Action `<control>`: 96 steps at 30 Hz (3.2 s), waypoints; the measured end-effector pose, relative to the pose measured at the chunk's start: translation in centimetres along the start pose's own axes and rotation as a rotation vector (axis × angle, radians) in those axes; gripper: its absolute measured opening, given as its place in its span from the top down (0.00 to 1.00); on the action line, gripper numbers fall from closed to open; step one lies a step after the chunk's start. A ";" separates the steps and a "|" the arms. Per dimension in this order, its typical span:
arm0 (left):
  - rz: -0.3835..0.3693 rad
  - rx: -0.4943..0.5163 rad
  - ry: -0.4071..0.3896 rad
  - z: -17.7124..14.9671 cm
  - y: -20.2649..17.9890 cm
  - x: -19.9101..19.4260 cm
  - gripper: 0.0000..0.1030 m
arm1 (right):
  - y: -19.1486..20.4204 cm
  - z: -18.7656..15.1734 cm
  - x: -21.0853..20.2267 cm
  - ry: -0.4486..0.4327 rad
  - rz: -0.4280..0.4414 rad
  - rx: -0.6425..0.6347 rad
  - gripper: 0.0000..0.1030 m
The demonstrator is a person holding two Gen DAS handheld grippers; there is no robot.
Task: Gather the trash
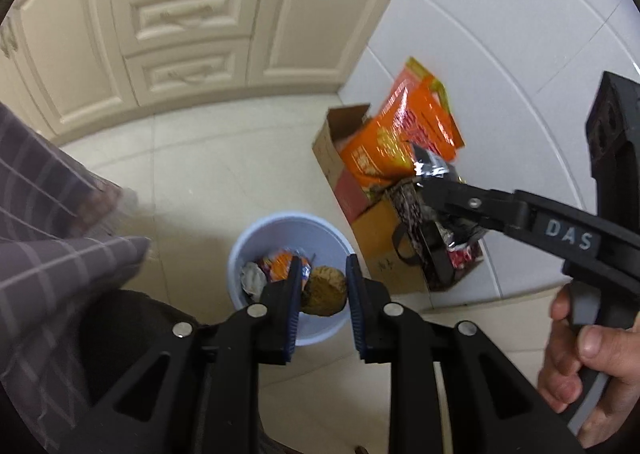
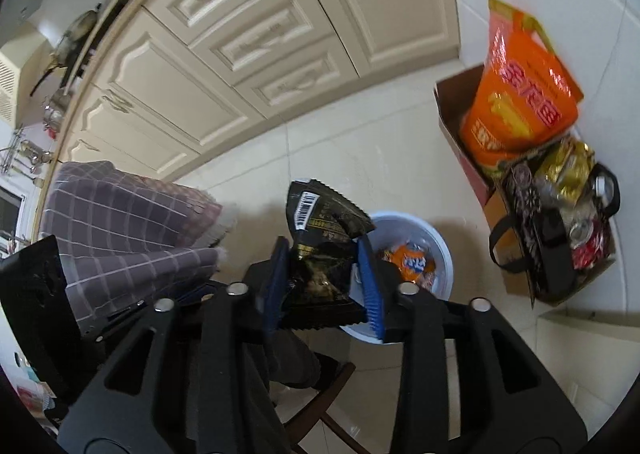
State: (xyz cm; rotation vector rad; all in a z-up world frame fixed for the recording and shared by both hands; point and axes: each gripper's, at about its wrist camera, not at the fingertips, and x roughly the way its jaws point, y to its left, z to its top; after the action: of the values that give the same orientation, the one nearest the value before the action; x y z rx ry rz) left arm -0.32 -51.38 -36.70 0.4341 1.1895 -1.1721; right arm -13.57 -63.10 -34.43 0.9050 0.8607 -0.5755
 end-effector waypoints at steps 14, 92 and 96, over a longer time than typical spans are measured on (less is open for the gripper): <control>0.114 -0.026 -0.081 0.5 0.9 -2.6 0.12 | -1.9 -0.7 1.1 0.019 -0.029 0.094 0.06; 0.921 -0.529 -0.934 -23.6 16.9 -55.5 0.06 | 50.7 -16.9 -19.9 -0.455 0.426 -0.846 0.06; 0.918 -0.537 -0.941 -24.0 17.1 -55.8 0.06 | 51.2 -17.2 -20.1 -0.460 0.429 -0.854 0.06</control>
State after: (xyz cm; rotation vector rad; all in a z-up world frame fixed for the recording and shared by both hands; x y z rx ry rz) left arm 7.53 0.59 -1.71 -0.0351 0.3270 -0.1421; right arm 6.75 -20.66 -1.13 0.1379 0.3943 -0.0017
